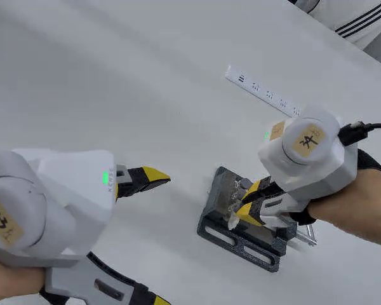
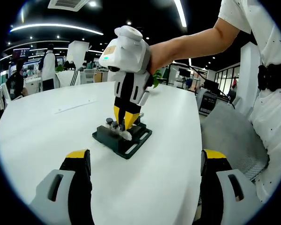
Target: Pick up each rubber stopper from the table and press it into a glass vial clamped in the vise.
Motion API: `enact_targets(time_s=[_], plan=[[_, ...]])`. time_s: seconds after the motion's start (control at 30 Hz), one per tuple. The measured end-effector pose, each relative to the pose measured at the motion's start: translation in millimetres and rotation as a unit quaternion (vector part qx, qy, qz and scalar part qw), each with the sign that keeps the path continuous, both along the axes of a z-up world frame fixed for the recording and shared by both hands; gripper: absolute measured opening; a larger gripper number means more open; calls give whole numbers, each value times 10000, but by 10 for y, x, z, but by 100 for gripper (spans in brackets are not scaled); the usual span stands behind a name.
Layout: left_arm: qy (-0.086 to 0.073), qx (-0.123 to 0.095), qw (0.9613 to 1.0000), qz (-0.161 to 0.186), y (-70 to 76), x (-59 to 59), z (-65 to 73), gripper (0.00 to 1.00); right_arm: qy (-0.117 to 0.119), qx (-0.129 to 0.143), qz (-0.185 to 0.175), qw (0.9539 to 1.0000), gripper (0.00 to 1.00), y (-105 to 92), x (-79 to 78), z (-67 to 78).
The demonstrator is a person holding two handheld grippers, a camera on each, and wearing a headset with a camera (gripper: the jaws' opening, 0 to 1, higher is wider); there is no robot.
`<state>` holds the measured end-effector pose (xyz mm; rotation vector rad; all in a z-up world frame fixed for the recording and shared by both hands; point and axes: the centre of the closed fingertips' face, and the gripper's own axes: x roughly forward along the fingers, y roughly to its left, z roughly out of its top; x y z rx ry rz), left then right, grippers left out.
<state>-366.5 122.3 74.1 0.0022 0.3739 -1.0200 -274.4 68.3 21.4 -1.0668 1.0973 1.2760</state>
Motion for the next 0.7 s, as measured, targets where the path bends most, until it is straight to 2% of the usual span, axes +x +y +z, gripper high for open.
enact_targets(time_s=[0.13, 0.3, 0.43, 0.53, 0.63, 0.7], plan=[[10, -2, 10000, -8, -7, -6, -7, 98, -17, 94, -86, 9999, 9, -6, 15, 29], [21, -1, 10000, -19, -20, -9, -10, 98, -21, 271, -198, 9994, 9, -25, 23, 146], [21, 11, 10000, -40, -21, -10, -18, 97, -69, 479, -322, 9983, 5, -54, 62, 228], [26, 24, 10000, -58, -27, -13, -19, 97, -52, 613, -452, 9971, 0, -65, 71, 243], [32, 21, 10000, -70, -33, -13, -19, 97, 98, 709, -563, 9958, 0, -59, 5, 237], [37, 34, 10000, -84, -36, -16, -24, 97, 93, 735, -571, 9956, 0, -54, -13, 227]])
